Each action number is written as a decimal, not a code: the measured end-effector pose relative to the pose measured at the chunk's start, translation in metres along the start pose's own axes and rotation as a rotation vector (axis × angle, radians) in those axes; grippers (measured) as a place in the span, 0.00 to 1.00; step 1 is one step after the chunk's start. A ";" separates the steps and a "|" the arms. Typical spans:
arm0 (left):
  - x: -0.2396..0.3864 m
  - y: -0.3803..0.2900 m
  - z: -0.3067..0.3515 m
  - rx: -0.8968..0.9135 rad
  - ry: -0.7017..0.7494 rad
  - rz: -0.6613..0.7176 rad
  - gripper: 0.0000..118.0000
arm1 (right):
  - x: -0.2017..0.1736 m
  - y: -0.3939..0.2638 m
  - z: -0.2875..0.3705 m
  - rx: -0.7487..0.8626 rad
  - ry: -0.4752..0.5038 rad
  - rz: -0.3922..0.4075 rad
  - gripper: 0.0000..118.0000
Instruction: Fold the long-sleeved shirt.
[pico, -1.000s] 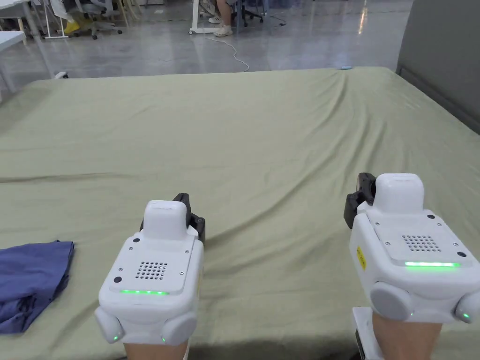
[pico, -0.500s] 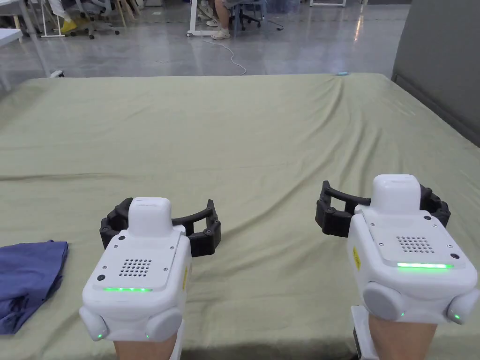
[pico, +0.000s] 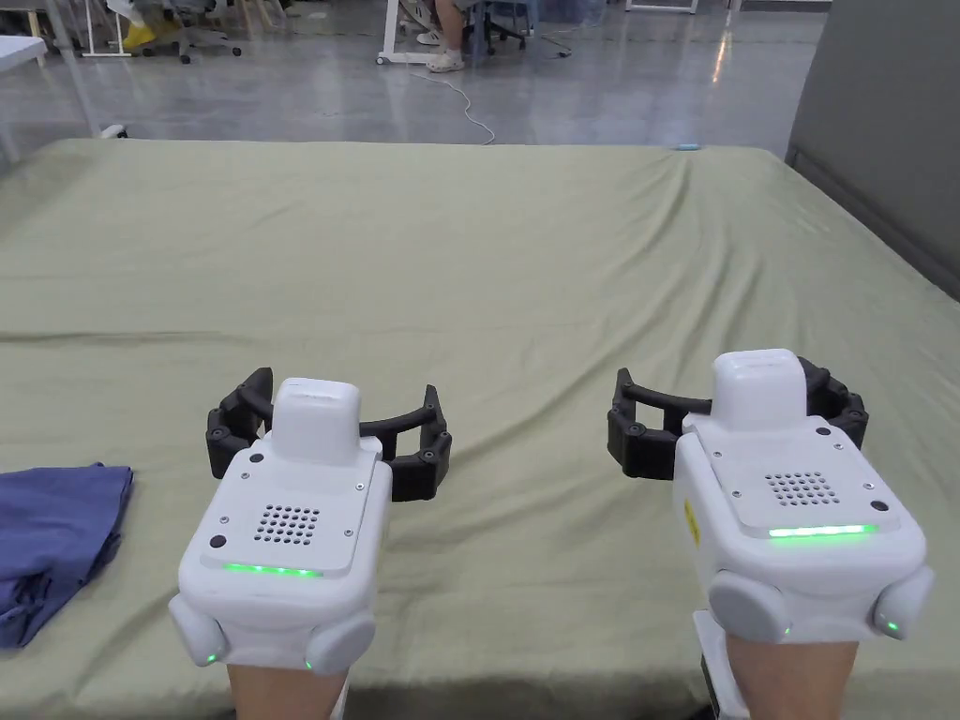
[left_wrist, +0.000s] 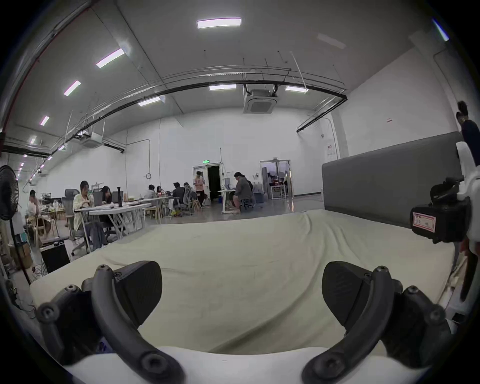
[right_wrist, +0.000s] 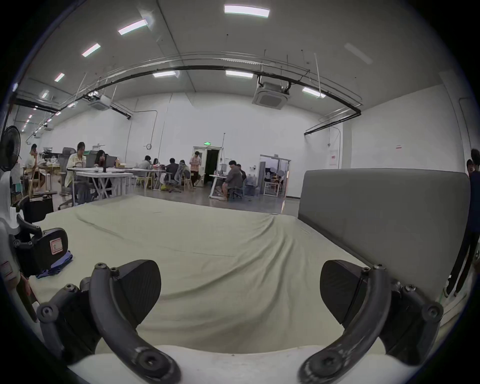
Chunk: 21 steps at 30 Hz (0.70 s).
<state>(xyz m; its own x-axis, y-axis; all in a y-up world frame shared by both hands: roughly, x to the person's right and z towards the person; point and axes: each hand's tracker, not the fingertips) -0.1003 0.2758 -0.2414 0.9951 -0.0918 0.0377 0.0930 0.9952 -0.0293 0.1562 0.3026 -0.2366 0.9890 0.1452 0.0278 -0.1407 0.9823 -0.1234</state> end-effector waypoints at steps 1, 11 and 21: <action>0.000 0.000 0.000 -0.002 0.005 0.000 1.00 | 0.000 0.001 0.000 0.000 -0.001 -0.001 1.00; -0.012 0.003 -0.004 -0.025 0.031 0.084 1.00 | 0.005 0.001 -0.001 -0.007 -0.027 -0.012 1.00; -0.012 0.002 -0.006 -0.019 0.025 0.068 1.00 | 0.005 0.001 -0.002 0.012 -0.045 -0.015 1.00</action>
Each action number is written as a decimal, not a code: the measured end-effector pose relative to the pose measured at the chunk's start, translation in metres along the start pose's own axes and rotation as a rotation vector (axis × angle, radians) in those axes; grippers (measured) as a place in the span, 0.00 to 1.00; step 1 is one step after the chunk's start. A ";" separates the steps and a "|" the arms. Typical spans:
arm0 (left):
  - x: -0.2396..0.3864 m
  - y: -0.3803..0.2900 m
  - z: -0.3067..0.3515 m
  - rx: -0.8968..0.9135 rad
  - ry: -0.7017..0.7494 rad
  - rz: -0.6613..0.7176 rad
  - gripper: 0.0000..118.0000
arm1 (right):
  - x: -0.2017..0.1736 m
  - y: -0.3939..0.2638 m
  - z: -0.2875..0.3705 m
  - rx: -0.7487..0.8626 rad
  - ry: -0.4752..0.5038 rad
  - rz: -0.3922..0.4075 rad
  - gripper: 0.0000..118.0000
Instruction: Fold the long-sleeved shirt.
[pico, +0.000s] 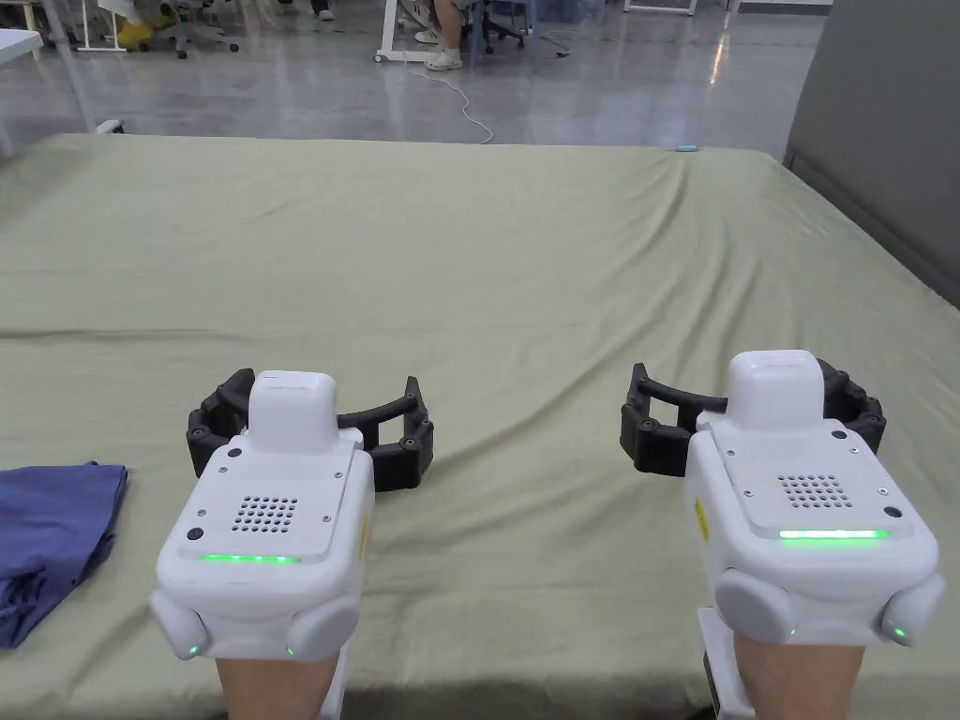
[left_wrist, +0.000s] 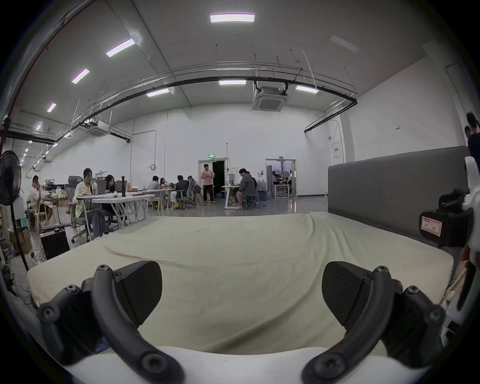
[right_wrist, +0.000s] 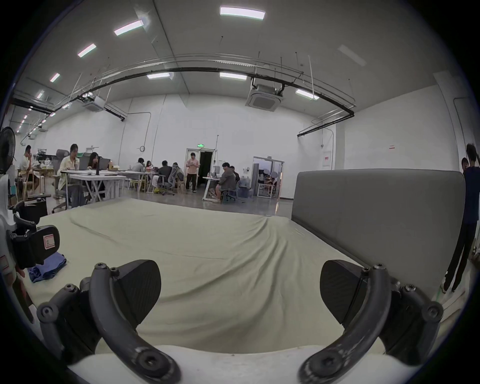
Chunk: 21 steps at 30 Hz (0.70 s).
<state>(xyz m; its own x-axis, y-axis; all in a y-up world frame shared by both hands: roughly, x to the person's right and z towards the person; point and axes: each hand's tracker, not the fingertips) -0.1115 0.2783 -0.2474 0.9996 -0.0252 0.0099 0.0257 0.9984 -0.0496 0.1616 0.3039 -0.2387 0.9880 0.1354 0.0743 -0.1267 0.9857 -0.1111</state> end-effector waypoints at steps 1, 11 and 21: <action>0.000 0.000 0.000 0.003 0.002 -0.004 1.00 | 0.000 0.000 0.000 0.000 -0.002 -0.003 1.00; 0.000 -0.002 0.002 -0.014 -0.015 0.013 1.00 | 0.001 -0.001 0.000 0.002 -0.003 -0.018 1.00; 0.006 -0.005 0.001 -0.012 -0.041 -0.007 1.00 | 0.001 -0.003 0.001 0.008 -0.002 -0.004 1.00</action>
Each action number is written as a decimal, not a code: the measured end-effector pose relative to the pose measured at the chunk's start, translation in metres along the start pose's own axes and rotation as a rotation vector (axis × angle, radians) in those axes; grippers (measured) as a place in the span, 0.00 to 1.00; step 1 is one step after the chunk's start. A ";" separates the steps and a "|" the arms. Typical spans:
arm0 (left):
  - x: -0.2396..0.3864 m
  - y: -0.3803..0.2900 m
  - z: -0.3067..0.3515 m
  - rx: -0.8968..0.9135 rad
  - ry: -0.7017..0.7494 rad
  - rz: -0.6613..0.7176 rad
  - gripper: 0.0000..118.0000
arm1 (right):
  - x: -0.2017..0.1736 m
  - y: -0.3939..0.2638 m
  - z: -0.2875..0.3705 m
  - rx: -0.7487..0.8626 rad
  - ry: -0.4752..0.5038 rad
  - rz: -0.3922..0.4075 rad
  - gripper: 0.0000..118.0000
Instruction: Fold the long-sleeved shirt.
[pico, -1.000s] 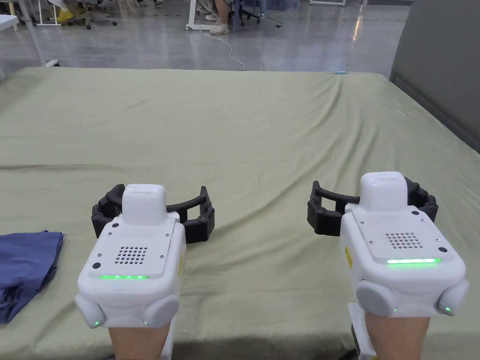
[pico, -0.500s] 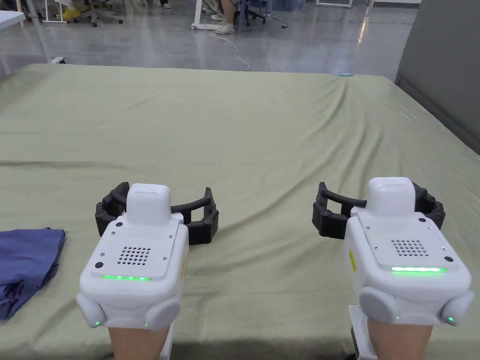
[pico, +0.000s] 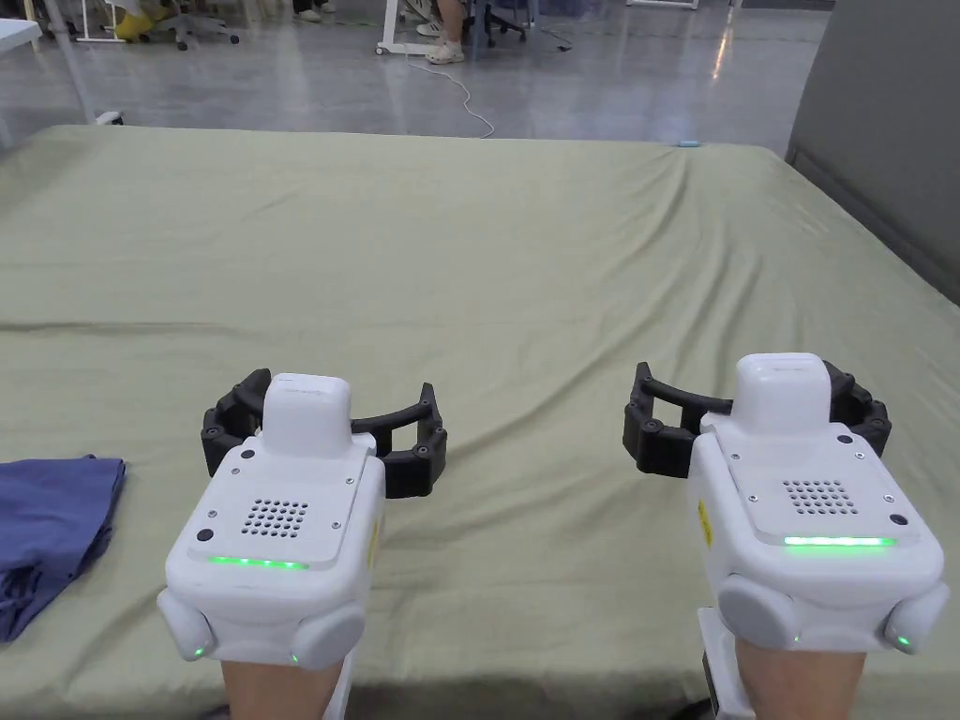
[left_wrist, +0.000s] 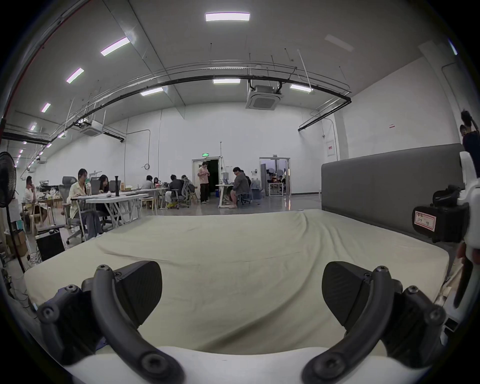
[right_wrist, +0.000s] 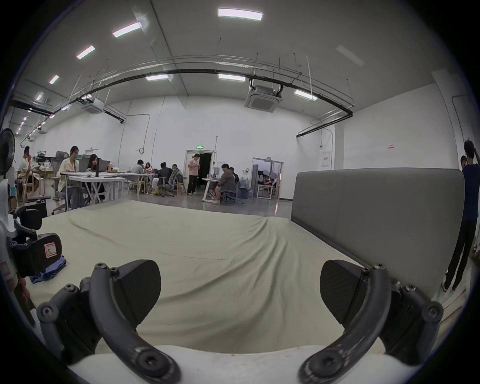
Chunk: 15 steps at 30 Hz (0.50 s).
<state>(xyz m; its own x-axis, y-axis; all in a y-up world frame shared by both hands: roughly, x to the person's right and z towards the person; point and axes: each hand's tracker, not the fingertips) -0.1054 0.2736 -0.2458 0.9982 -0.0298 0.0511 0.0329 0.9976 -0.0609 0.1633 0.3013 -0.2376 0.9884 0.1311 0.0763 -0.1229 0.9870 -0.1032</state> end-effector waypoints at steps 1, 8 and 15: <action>0.000 0.000 0.000 -0.001 0.000 0.000 1.00 | 0.000 0.000 0.000 0.002 -0.001 0.001 1.00; -0.002 -0.001 -0.001 -0.011 -0.006 0.005 1.00 | -0.001 0.001 0.001 0.003 0.002 0.002 1.00; -0.001 0.000 0.000 -0.008 -0.003 0.001 1.00 | 0.000 0.001 0.001 0.004 0.005 -0.023 1.00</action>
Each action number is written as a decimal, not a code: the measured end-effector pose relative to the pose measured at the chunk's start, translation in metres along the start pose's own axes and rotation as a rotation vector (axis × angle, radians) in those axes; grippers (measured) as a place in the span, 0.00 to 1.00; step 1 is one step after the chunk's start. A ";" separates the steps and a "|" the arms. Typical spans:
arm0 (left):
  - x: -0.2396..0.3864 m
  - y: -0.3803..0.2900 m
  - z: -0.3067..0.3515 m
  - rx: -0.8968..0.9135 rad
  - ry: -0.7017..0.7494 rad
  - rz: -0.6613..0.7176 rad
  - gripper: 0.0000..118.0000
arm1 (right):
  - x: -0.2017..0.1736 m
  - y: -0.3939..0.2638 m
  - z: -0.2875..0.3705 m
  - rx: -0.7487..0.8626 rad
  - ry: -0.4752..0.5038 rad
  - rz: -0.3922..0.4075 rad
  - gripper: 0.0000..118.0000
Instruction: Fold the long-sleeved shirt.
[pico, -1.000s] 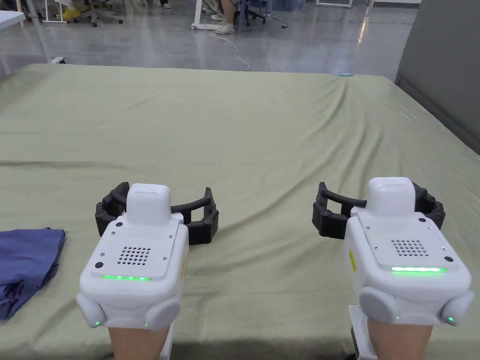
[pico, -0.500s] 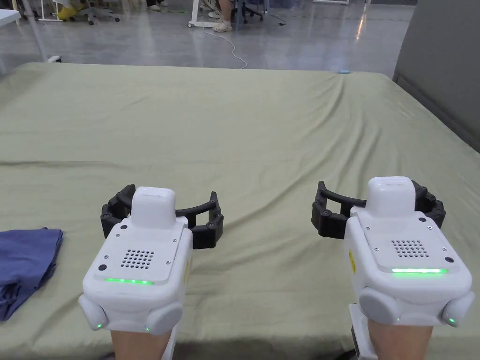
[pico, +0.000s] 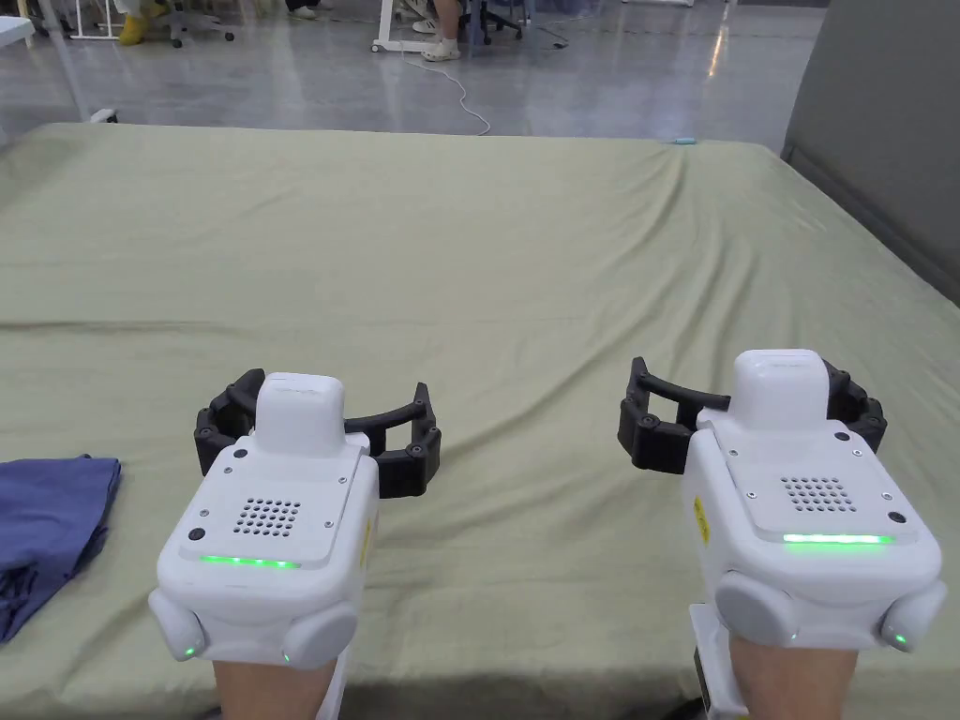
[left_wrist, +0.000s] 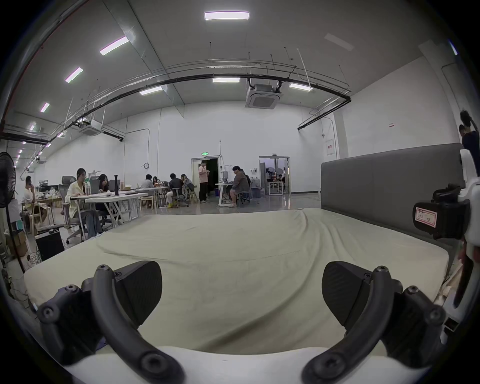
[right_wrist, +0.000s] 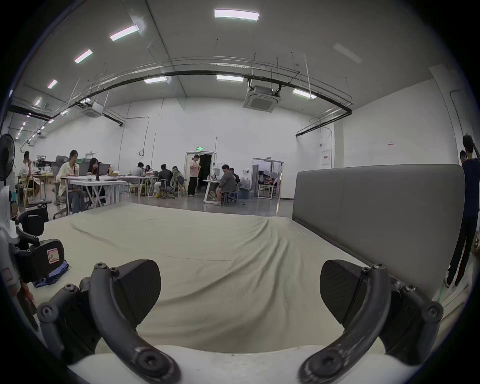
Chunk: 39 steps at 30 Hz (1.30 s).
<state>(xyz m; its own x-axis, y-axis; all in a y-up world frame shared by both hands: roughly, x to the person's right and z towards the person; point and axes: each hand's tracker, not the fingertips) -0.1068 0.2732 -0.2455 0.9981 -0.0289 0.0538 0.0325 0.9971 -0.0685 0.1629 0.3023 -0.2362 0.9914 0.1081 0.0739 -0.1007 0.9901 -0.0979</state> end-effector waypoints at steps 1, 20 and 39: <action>0.000 0.000 0.000 -0.002 0.001 0.002 1.00 | 0.000 0.000 0.000 0.001 -0.001 0.003 1.00; 0.003 0.001 0.000 -0.012 -0.001 -0.003 1.00 | 0.003 -0.001 0.001 0.005 -0.018 -0.012 1.00; 0.001 0.000 -0.001 -0.016 -0.011 -0.004 1.00 | -0.002 -0.002 0.000 -0.010 -0.006 0.000 1.00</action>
<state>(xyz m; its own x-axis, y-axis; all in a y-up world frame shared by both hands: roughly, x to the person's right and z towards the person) -0.1058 0.2729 -0.2464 0.9973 -0.0321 0.0654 0.0375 0.9957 -0.0842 0.1614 0.3003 -0.2367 0.9909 0.1088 0.0798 -0.0999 0.9891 -0.1081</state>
